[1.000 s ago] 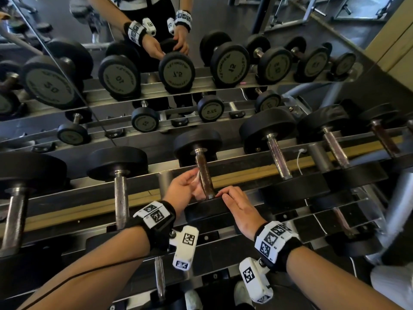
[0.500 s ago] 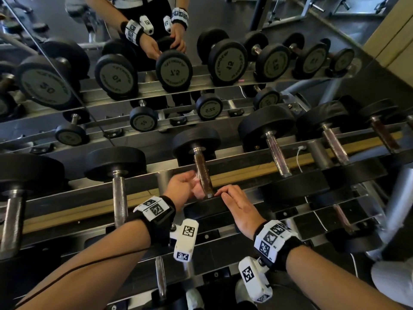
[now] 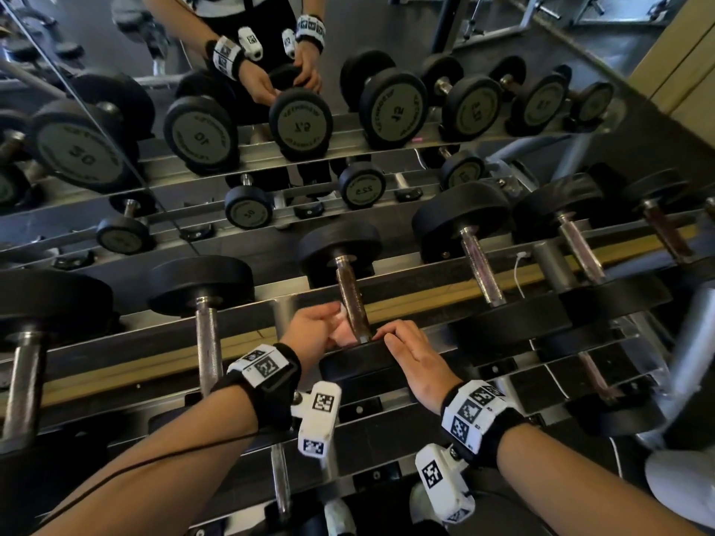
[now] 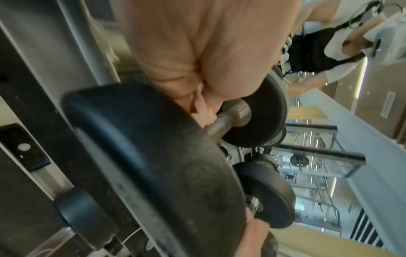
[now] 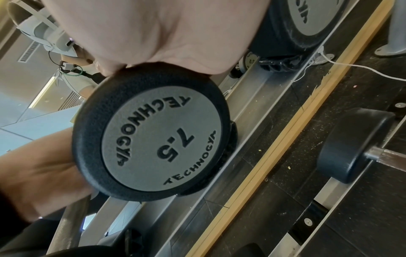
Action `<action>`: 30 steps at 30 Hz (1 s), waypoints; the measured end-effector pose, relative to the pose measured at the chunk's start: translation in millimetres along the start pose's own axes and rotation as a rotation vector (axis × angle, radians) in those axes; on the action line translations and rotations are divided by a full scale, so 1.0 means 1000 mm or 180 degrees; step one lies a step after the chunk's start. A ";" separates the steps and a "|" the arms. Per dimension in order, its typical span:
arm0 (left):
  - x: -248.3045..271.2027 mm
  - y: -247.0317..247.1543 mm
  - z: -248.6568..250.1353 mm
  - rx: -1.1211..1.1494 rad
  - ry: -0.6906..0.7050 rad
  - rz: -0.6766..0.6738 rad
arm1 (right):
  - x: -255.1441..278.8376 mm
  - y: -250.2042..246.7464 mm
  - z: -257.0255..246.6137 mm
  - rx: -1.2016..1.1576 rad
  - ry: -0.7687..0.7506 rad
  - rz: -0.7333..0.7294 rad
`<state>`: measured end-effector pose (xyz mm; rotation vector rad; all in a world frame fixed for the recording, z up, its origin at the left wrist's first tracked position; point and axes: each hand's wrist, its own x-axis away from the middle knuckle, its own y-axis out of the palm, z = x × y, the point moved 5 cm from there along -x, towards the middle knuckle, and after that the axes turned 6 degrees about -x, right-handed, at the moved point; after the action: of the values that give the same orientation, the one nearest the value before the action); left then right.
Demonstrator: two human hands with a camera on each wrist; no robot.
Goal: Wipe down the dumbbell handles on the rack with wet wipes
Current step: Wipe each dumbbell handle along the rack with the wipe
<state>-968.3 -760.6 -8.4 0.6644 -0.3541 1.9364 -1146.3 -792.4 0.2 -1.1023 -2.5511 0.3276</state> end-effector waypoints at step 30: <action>-0.014 0.000 0.025 0.0075 0.0596 0.0071 | 0.000 0.001 0.002 -0.0044 -0.0033 0.0048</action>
<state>-956.2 -783.4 3.9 0.4911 -0.2227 2.0082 -1147.0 -792.1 -2.2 -1.1281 -2.5591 0.3207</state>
